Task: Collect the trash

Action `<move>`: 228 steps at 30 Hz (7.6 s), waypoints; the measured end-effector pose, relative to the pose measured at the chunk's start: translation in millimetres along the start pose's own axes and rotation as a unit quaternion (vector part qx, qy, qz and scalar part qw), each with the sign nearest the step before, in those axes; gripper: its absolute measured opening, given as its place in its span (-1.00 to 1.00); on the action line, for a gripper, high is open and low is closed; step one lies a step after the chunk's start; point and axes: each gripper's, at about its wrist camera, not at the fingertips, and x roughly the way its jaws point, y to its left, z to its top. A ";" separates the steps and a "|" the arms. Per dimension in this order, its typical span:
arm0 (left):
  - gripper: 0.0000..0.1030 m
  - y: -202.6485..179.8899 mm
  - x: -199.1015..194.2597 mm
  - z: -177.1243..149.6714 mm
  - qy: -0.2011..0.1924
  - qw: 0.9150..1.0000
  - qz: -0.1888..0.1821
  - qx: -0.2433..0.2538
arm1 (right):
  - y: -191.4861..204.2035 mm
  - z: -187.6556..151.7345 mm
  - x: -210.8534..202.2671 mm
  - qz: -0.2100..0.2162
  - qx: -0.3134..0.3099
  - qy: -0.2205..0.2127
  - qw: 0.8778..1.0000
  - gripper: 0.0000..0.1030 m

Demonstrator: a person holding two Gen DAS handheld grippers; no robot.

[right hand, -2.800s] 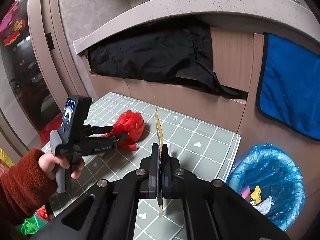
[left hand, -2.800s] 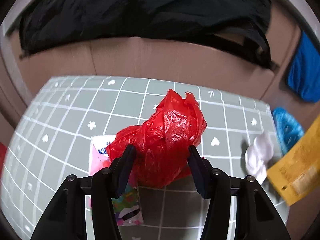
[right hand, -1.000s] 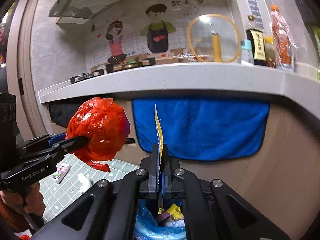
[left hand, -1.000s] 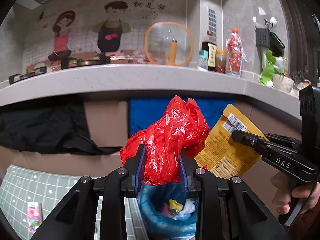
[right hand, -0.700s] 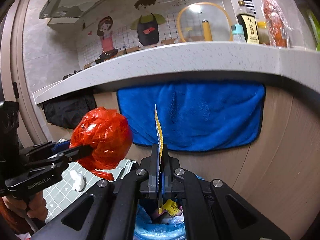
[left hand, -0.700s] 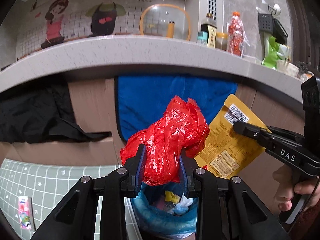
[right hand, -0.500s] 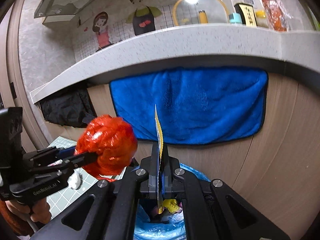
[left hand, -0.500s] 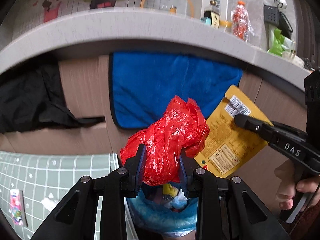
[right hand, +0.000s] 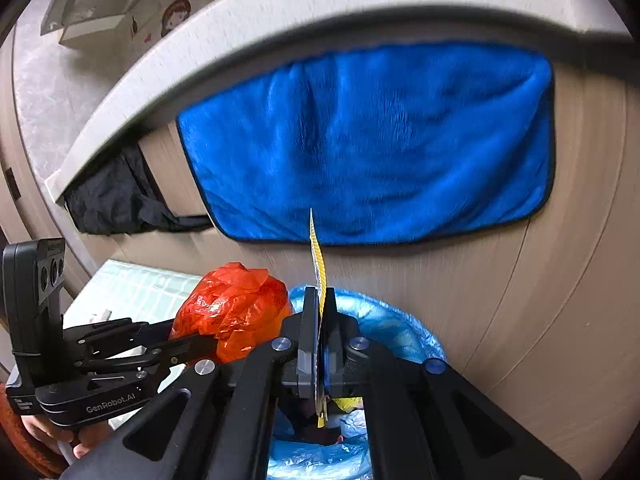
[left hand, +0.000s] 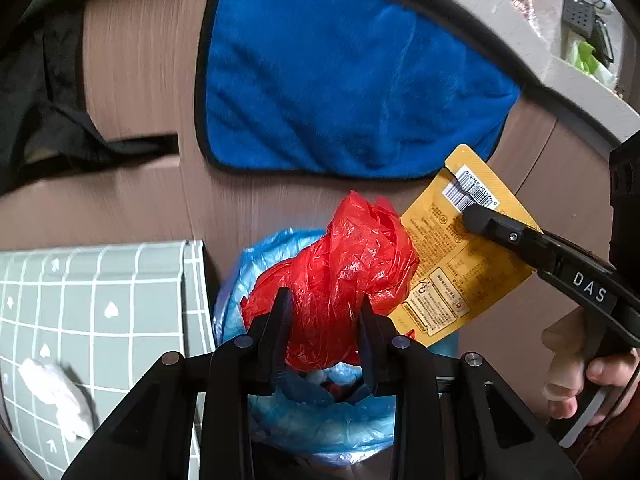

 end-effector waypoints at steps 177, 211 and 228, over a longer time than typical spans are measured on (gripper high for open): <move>-0.58 12.2 -1.2 -25.7 -0.032 0.998 0.043 -0.011 | 6.1 -40.2 17.1 -0.024 -0.015 0.037 0.999 -0.76; 0.00 -5.4 -92.2 -64.2 -0.089 0.992 0.084 0.008 | 17.6 -84.0 -21.0 -0.007 0.042 0.022 0.999 -0.10; 0.00 -24.0 -270.6 -235.0 -0.173 0.964 0.204 0.011 | 160.6 -209.9 -190.8 -0.041 -0.042 -0.068 0.996 0.19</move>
